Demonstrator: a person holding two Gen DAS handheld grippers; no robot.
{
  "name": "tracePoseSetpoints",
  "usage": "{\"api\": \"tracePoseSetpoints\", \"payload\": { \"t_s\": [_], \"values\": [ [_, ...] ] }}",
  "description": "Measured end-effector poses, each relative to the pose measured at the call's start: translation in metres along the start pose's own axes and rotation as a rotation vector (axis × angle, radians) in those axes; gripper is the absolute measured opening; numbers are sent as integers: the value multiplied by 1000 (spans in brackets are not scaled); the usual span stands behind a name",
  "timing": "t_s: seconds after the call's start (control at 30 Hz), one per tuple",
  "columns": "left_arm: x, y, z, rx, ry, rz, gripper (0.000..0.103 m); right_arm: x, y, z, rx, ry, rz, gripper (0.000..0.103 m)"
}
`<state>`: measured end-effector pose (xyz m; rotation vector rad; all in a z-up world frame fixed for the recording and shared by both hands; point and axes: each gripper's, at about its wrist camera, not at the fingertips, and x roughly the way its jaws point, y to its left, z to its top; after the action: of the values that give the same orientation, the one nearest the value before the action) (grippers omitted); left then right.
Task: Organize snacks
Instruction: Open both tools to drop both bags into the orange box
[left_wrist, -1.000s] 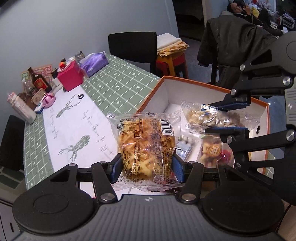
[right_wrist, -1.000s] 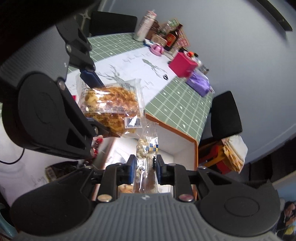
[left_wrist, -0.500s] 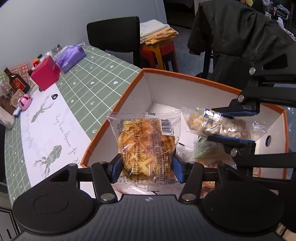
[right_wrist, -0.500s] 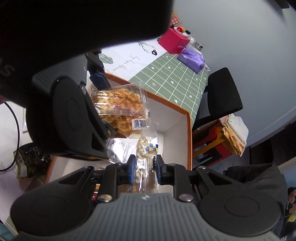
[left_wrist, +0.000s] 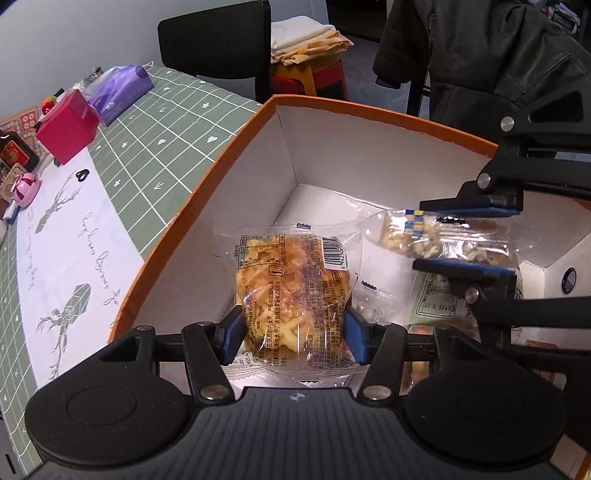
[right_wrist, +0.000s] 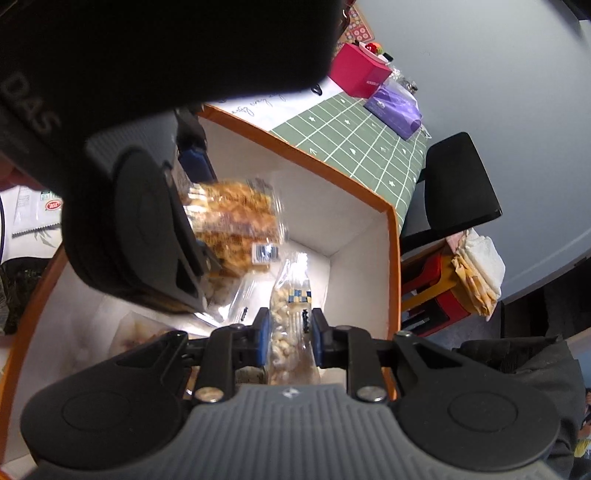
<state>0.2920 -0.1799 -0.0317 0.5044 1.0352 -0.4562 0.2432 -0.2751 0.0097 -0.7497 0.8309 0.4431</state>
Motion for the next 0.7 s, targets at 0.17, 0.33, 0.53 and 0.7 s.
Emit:
{"api": "tracePoseSetpoints", "payload": {
  "t_s": [0.17, 0.33, 0.53, 0.7],
  "values": [
    [9, -4, -3, 43, 16, 1, 67, 5, -1, -4, 42, -1, 71, 27],
    [12, -5, -7, 72, 37, -14, 76, 10, -7, -7, 92, 16, 124, 34],
    [0, -4, -7, 68, 32, -15, 82, 9, -12, -7, 151, 44, 170, 57],
    [-19, 3, -11, 21, 26, -66, 82, 4, -11, -11, 204, 61, 200, 67]
  ]
}}
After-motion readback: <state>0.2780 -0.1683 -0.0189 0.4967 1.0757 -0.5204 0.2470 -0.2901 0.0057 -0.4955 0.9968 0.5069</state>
